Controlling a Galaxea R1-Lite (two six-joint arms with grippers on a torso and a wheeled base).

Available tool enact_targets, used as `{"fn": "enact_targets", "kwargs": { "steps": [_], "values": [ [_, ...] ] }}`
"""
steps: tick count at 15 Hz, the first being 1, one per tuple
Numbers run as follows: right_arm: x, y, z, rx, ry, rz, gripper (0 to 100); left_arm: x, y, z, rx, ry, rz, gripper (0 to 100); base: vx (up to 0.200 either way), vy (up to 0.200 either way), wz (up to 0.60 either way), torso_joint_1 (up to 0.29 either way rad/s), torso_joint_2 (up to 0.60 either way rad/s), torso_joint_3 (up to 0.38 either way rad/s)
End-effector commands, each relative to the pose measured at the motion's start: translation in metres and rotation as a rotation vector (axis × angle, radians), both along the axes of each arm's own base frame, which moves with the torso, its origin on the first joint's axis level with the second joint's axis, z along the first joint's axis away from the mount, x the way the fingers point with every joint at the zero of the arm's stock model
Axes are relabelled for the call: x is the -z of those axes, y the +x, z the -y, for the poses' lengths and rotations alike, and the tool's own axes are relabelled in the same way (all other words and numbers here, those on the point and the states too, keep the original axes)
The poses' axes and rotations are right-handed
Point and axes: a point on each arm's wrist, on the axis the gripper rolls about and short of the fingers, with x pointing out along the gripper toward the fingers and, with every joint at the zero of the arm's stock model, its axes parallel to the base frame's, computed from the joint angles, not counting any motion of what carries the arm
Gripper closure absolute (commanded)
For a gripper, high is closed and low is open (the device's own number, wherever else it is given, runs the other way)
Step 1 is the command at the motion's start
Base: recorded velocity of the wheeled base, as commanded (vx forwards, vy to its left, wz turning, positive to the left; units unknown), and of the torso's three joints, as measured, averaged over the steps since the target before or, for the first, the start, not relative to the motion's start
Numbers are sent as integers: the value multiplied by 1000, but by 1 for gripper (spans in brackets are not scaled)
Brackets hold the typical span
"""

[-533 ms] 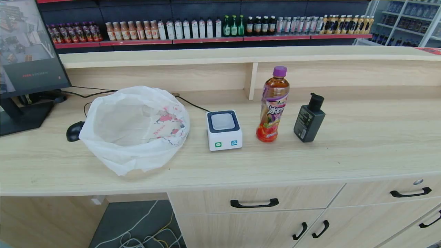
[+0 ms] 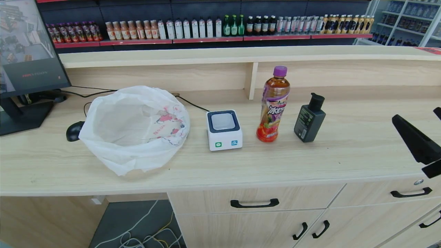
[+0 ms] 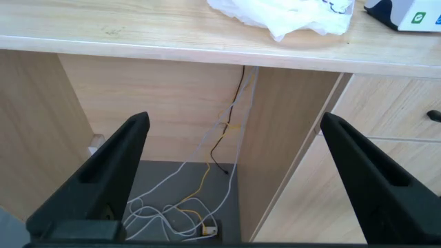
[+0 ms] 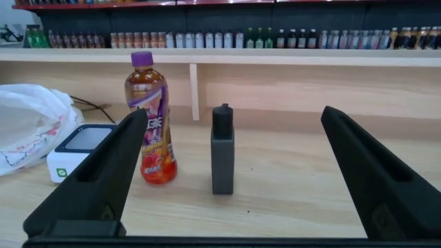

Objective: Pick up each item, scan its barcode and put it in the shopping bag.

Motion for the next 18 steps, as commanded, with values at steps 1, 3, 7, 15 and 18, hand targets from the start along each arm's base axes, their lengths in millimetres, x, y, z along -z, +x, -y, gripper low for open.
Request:
{"fn": "enact_targets", "kwargs": {
  "steps": [1,3,7,15,18],
  "values": [
    [16,26,-4,0,-22,-99,0,0,0,0,-1,0,0,0,0,0,0,0,0,0],
    [26,28,-5,5,-48,-146,0,0,0,0,-1,0,0,0,0,0,0,0,0,0],
    [36,25,-8,-11,-63,-196,0,0,0,0,-1,0,0,0,0,0,0,0,0,0],
    [40,15,-18,-73,-99,-200,0,0,0,0,-1,0,0,0,0,50,0,1,2,2],
    [41,15,-18,-74,-96,-205,0,0,0,0,-1,-2,0,0,0,200,0,1,6,1]
  ]
}}
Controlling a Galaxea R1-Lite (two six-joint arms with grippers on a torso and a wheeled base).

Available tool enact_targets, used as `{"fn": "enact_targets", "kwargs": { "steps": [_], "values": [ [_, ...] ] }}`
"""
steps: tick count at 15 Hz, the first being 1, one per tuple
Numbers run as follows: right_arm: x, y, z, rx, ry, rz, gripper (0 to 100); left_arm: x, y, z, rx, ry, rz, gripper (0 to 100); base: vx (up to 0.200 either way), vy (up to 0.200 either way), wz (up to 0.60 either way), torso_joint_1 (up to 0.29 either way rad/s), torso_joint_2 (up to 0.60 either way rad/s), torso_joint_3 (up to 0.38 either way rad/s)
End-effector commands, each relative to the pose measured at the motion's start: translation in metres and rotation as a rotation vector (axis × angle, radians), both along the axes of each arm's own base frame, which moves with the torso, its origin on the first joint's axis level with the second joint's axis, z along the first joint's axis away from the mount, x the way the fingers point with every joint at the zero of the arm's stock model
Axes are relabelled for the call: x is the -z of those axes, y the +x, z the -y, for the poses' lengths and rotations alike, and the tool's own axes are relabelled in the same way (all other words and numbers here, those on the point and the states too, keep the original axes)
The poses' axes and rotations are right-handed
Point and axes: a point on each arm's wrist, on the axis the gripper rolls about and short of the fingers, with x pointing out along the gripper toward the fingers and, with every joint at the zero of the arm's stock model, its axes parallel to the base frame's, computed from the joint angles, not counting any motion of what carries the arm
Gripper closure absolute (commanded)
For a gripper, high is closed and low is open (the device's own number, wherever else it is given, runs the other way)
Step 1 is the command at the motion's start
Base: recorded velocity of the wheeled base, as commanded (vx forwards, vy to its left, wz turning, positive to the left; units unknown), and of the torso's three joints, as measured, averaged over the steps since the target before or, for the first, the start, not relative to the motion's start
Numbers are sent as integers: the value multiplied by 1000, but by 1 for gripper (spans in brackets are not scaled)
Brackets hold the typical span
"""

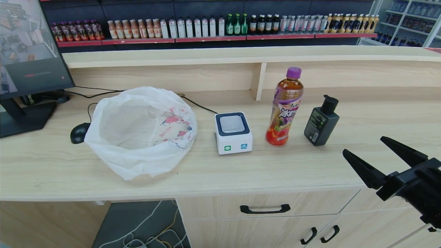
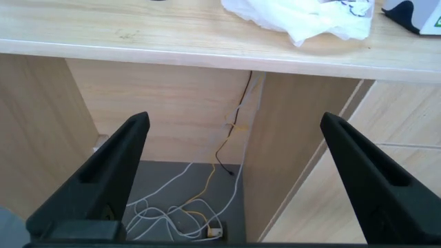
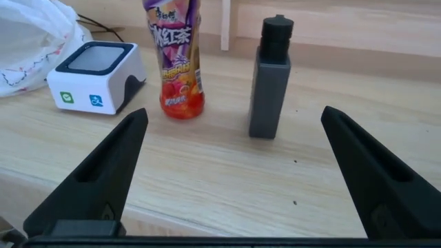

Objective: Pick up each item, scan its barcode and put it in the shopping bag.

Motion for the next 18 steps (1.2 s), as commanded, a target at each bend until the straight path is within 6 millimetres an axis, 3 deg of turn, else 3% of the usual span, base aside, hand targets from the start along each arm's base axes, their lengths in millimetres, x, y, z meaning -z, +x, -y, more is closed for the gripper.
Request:
{"fn": "enact_targets", "kwargs": {
  "steps": [1,7,12,18],
  "values": [
    [0,-1,0,0,1,3,0,0,0,0,-1,-1,0,0,0,200,0,7,2,2],
    [-3,-9,4,28,35,15,0,0,0,0,-1,2,0,0,0,200,0,2,2,5],
    [-6,-1,5,143,58,24,0,0,0,0,-1,0,0,0,0,0,0,0,0,0],
    [-10,49,-5,156,55,25,0,0,0,0,-1,0,0,0,0,0,0,0,0,0]
  ]
}}
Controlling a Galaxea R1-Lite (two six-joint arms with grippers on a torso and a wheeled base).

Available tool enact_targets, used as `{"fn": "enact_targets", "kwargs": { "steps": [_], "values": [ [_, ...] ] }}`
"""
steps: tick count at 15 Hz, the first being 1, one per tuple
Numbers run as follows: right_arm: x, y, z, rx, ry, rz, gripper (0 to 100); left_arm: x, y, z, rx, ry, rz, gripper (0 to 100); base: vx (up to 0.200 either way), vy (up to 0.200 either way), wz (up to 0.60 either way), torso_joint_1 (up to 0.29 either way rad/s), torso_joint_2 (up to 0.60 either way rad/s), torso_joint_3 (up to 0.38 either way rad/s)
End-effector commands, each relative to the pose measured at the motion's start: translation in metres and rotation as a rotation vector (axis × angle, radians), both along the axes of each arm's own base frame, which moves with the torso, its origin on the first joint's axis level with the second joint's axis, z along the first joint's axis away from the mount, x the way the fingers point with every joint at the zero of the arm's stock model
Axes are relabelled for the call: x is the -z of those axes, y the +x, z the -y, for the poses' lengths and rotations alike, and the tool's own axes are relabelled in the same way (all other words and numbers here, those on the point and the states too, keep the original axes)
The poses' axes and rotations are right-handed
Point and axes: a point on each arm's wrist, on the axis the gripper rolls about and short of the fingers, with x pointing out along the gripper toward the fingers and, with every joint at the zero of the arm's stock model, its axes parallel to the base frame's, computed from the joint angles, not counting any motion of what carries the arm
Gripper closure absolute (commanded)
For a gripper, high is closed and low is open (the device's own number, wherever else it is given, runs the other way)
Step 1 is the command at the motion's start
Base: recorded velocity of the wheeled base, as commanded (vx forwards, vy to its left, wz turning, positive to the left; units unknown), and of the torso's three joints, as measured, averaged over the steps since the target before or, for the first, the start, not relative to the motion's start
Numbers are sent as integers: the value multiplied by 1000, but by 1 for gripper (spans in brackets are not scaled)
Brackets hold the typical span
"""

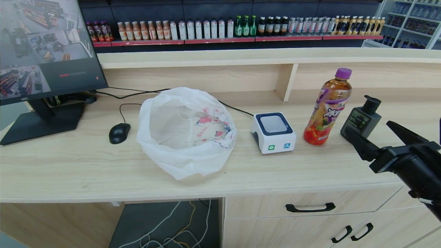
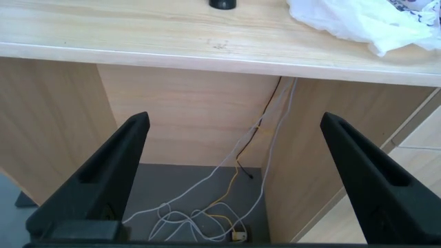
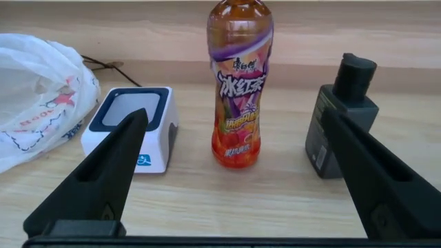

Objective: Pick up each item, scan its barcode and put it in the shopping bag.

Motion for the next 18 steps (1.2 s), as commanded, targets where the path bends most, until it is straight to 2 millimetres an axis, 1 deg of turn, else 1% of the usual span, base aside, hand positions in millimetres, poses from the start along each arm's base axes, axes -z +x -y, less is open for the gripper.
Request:
{"fn": "enact_targets", "kwargs": {
  "steps": [1,2,3,5,7,9,12,14,18],
  "values": [
    [7,31,-7,-1,-7,-31,0,0,0,0,-1,0,0,0,0,0,0,0,0,0],
    [8,39,-9,-1,-7,-33,0,0,0,0,-1,0,0,0,0,0,0,0,0,0],
    [11,52,-12,-2,-8,-37,0,0,0,0,-1,0,0,0,0,0,0,0,0,0],
    [14,67,-13,2,-8,-42,0,0,0,0,-1,0,0,0,0,0,0,0,0,0],
    [19,78,-11,15,-6,-53,0,0,0,0,-1,0,0,0,0,0,0,0,0,0],
    [21,91,-2,35,-6,-47,0,0,0,0,-1,0,0,0,0,0,0,0,0,0],
    [25,99,-5,10,-14,-52,0,0,0,0,-1,0,0,0,0,0,0,0,0,0],
    [26,110,-7,10,-13,-44,0,0,0,0,-1,0,0,0,0,0,0,0,0,0],
    [30,124,-8,10,-12,-38,0,0,0,0,-1,0,0,0,0,0,0,0,0,0]
  ]
}}
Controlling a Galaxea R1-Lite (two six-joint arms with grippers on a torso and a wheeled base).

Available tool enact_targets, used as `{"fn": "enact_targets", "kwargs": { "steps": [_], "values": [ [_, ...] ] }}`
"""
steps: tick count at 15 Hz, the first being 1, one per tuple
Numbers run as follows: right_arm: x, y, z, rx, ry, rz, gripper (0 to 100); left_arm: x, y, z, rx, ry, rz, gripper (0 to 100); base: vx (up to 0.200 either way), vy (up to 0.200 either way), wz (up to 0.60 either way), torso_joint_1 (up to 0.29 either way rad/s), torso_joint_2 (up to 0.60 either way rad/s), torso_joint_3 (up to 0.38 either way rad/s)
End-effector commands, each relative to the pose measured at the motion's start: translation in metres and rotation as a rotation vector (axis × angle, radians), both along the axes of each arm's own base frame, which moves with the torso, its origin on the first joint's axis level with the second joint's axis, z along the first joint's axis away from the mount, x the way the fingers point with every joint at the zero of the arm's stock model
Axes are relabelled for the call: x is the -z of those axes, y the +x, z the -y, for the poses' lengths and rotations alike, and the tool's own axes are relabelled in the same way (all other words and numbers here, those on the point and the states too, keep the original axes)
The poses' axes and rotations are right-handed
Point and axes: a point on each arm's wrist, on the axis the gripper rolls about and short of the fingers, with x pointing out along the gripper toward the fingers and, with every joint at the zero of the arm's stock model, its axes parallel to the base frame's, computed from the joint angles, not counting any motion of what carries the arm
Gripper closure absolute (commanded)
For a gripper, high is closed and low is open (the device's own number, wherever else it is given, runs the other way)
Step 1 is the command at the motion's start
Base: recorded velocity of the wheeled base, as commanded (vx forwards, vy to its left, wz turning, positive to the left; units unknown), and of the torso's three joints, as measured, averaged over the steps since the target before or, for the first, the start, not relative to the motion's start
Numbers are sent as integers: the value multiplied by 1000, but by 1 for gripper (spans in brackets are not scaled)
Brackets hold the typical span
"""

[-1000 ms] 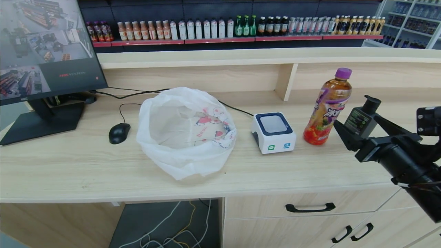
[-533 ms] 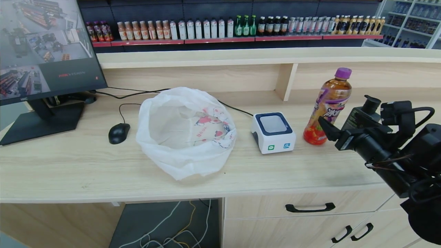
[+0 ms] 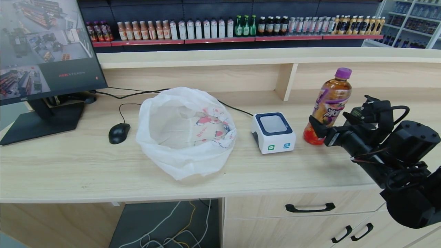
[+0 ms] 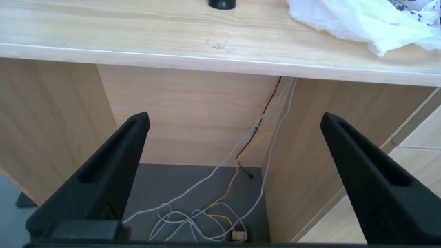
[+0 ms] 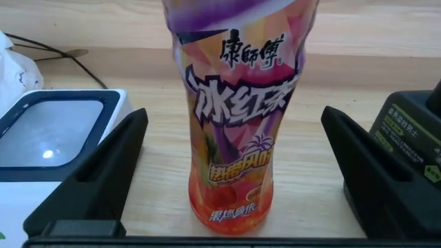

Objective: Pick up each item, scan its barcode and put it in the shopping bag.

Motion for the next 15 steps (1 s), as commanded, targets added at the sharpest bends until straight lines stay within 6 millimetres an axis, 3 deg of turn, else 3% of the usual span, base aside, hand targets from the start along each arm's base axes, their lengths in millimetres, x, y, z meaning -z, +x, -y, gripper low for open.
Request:
{"fn": "enact_targets", "kwargs": {
  "steps": [1,9,15],
  "values": [
    [5,12,-1,4,1,0,0,0,0,0,-1,-1,0,0,0,0,0,0,0,0],
    [12,37,6,1,-4,16,0,0,0,0,-1,-1,0,0,0,0,0,0,0,0],
    [5,52,10,15,0,60,0,0,0,0,-1,-1,0,0,0,0,0,0,0,0]
  ]
}}
